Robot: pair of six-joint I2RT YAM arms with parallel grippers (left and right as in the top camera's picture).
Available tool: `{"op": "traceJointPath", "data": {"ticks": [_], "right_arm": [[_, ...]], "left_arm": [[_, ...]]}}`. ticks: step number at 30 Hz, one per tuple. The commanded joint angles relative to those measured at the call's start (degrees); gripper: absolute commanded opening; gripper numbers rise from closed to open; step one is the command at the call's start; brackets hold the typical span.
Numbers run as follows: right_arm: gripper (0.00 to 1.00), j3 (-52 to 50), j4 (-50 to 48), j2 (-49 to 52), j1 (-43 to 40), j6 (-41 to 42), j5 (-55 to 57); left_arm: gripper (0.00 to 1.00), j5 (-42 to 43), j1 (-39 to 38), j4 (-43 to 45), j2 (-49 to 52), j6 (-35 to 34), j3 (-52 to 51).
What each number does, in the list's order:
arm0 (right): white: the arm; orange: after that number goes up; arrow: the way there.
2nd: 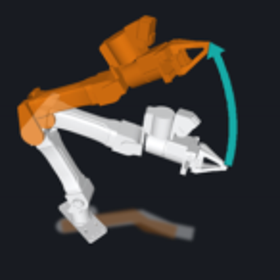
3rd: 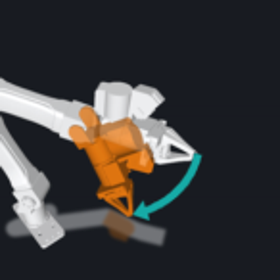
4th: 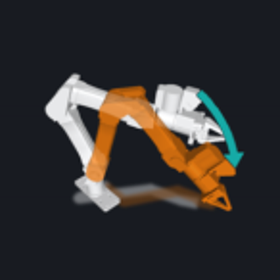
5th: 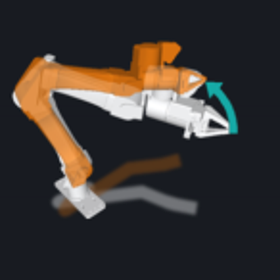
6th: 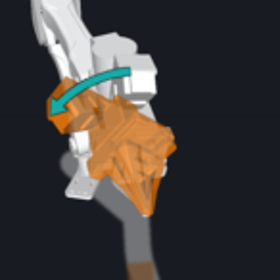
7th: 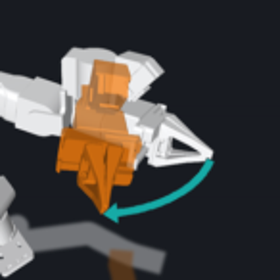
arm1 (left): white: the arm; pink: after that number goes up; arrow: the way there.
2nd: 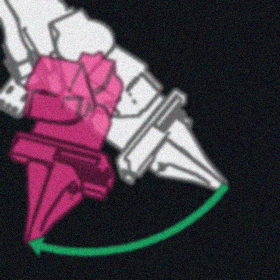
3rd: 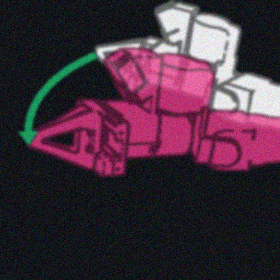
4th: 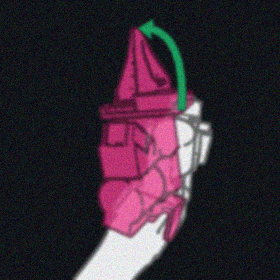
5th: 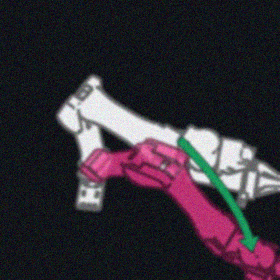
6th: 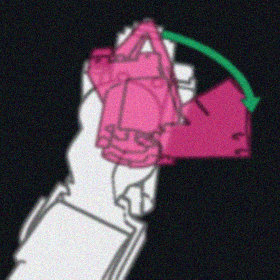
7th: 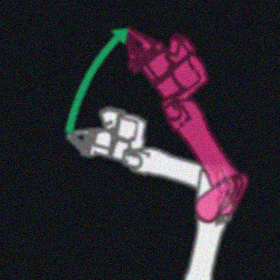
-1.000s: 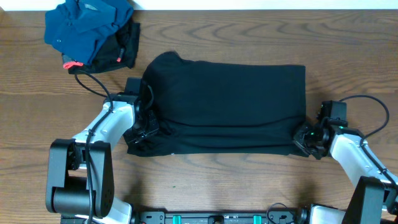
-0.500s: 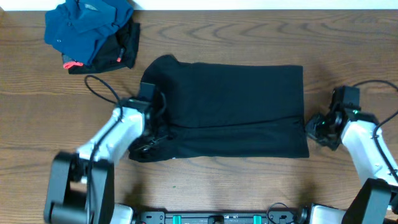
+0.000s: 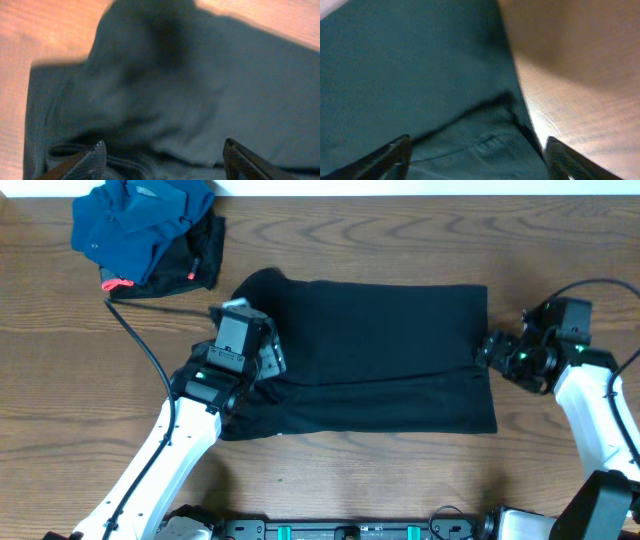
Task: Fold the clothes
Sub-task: 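Raise both grippers away to the garment's top corners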
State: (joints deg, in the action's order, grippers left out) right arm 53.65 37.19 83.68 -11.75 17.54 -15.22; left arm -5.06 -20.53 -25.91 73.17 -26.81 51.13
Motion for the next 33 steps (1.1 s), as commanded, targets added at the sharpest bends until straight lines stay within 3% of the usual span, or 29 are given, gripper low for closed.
{"op": "traceJointPath", "data": {"ticks": [1, 4, 12, 23, 28, 33], "right_arm": [[0.92, 5.8, -0.6, -0.1, 0.9, -3.6, -3.7], [0.96, 10.2, -0.5, -0.1, 0.9, -5.9, -3.6], [0.97, 19.3, -0.5, 4.1, 0.9, -9.4, 0.6], [0.97, 40.9, 5.4, 26.7, 1.1, -15.2, -1.9], [0.97, 50.8, 10.6, 36.8, 1.6, -18.8, -1.2], [0.98, 52.4, 11.5, 42.0, 2.4, -22.1, -0.2]], "left_arm": [[0.76, -2.2, 0.9, 3.0, -0.1, 9.5, 2.0], [0.8, 0.0, 2.7, 4.4, 1.6, 13.3, 5.1], [0.89, 3.4, 8.9, 4.2, 14.1, 21.7, 18.9], [0.93, 13.6, 15.0, 2.6, 33.0, 26.1, 36.7], [0.93, 13.9, 15.5, 2.5, 40.9, 28.8, 41.1], [0.93, 13.9, 15.7, 4.0, 47.9, 29.8, 42.4]]}}
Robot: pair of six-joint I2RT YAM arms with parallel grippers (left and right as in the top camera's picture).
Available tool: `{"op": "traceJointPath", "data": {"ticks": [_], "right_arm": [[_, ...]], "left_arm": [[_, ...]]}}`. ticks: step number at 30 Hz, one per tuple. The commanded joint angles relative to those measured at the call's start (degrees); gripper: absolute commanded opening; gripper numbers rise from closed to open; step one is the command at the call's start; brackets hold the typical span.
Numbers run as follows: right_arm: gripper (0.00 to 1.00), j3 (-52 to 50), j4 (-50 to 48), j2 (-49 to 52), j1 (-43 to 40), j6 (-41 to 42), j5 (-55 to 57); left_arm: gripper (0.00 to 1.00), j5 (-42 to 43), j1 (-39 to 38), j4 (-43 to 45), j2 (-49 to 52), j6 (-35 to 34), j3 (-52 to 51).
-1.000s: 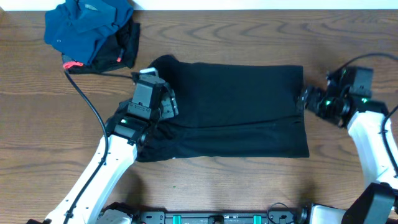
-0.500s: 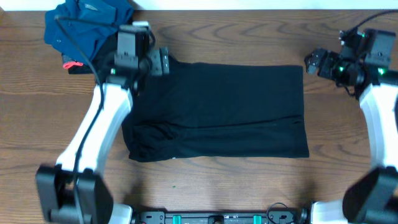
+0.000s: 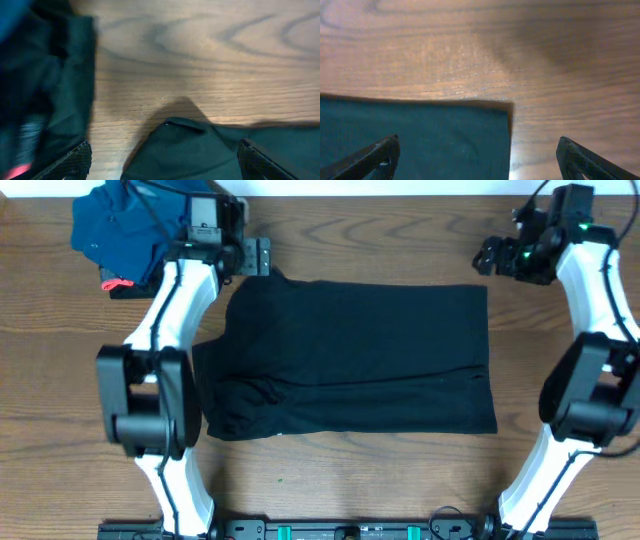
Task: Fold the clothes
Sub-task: 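Raise both grippers away to the garment's top corners, then grasp the black garment's top left and right corners with both grippers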
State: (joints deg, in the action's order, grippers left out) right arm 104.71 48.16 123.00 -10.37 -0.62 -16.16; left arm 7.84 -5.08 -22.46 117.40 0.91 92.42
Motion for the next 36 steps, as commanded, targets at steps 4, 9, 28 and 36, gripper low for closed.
{"op": "traceJointPath", "data": {"ticks": [4, 9, 28, 36], "right_arm": [[0.98, 1.3, 1.0, 4.4, 1.7, -6.4, 1.9], [0.98, 1.3, 1.4, 6.2, 1.7, -7.2, 4.3], [0.88, 1.3, 0.2, 13.1, 1.8, -8.1, 3.9], [0.63, 1.3, -0.2, 13.1, 1.9, -8.0, 3.9]], "left_arm": [[0.93, 2.1, 0.6, 2.3, 7.3, 2.2, 1.1], [0.93, 4.8, 1.2, 4.4, 10.9, 2.3, 1.1], [0.75, 6.6, 1.4, 5.9, 13.3, 2.3, 1.1], [0.45, 6.6, 1.4, 6.1, 13.6, 2.3, 1.1]]}}
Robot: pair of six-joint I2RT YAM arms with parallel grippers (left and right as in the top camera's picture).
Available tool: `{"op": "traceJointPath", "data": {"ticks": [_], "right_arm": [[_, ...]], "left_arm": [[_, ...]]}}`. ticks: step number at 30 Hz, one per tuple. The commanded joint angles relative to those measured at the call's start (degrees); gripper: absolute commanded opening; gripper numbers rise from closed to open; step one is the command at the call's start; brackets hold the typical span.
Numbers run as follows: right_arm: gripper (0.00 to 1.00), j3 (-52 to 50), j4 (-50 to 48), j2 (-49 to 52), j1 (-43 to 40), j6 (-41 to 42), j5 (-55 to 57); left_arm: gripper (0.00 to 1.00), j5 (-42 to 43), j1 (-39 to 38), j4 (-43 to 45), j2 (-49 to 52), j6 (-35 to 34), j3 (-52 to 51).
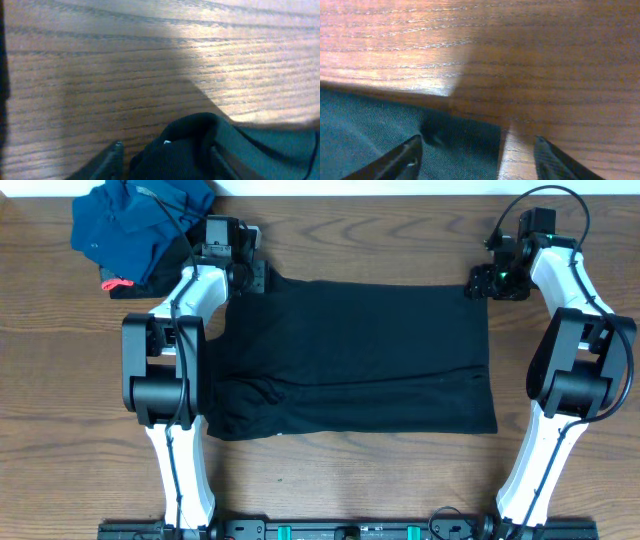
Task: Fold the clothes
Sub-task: 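Grasp the black garment's top left and right corners with both grippers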
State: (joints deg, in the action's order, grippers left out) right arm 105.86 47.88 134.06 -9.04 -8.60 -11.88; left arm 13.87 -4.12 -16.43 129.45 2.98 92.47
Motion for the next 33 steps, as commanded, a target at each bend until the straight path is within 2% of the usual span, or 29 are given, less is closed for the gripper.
{"op": "traceJointPath", "data": {"ticks": [1, 3, 11, 16, 33], "right_arm": [[0.54, 0.2, 0.1, 2.0, 0.6, 0.0, -0.4], [0.34, 0.2, 0.1, 2.0, 0.6, 0.3, -0.4], [0.03, 0.2, 0.1, 2.0, 0.6, 0.9, -0.3], [0.01, 0.5, 0.1, 1.6, 0.6, 1.3, -0.4], [0.01, 9.7, 7.6, 1.1, 0.9, 1.3, -2.1]], "left_arm": [[0.4, 0.5, 0.5, 0.1, 1.5, 0.3, 1.0], [0.34, 0.5, 0.5, 0.1, 1.5, 0.3, 1.0], [0.21, 0.5, 0.5, 0.3, 1.5, 0.2, 1.0], [0.11, 0.5, 0.5, 0.2, 1.2, 0.2, 1.0], [0.1, 0.5, 0.5, -1.6, -3.8, 0.2, 1.0]]}}
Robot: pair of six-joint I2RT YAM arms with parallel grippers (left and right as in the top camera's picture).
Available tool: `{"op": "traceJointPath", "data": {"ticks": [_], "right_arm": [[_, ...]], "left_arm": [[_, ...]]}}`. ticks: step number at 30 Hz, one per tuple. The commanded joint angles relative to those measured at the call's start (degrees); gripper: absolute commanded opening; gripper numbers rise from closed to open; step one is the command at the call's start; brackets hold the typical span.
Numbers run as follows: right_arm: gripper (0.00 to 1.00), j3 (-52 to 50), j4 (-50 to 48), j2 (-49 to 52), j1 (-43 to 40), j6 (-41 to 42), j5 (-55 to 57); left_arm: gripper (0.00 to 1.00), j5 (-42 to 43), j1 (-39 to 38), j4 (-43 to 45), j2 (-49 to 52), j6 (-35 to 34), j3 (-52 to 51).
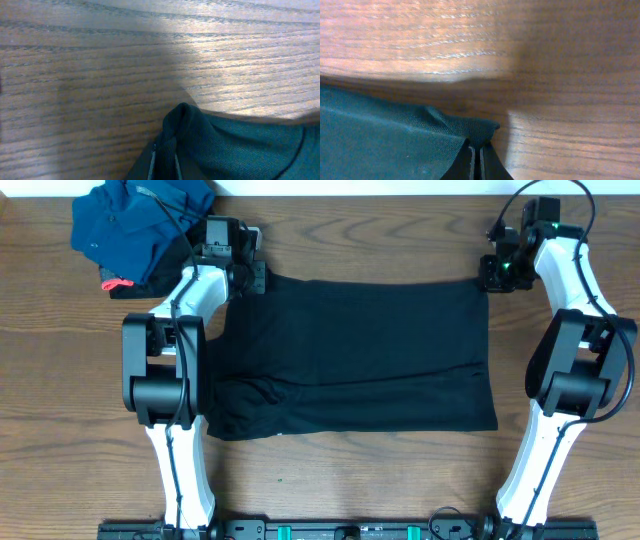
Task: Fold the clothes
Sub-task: 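Grasp the black garment's top left and right corners with both grippers, then fold the top edge down toward the bottom edge with both grippers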
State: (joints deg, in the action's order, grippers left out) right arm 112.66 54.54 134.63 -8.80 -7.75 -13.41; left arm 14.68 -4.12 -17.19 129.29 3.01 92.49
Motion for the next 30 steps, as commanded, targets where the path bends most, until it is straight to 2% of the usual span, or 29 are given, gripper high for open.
{"op": "traceJointPath", "data": {"ticks": [1, 22, 30], "right_arm": [[0.01, 3.5, 1.7, 0.6, 0.7, 0.4, -0.5], [0.01, 4.3, 15.7, 0.3, 1.0, 5.6, -0.6], [0.01, 4.3, 20.6, -3.1, 1.0, 8.0, -0.5]], "left_arm": [[0.1, -0.3, 0.5, -1.2, -4.0, 0.2, 1.0], [0.09, -0.2, 0.5, -20.0, -10.8, -0.7, 1.0], [0.09, -0.3, 0.5, -26.0, -14.9, -0.7, 1.0]]}}
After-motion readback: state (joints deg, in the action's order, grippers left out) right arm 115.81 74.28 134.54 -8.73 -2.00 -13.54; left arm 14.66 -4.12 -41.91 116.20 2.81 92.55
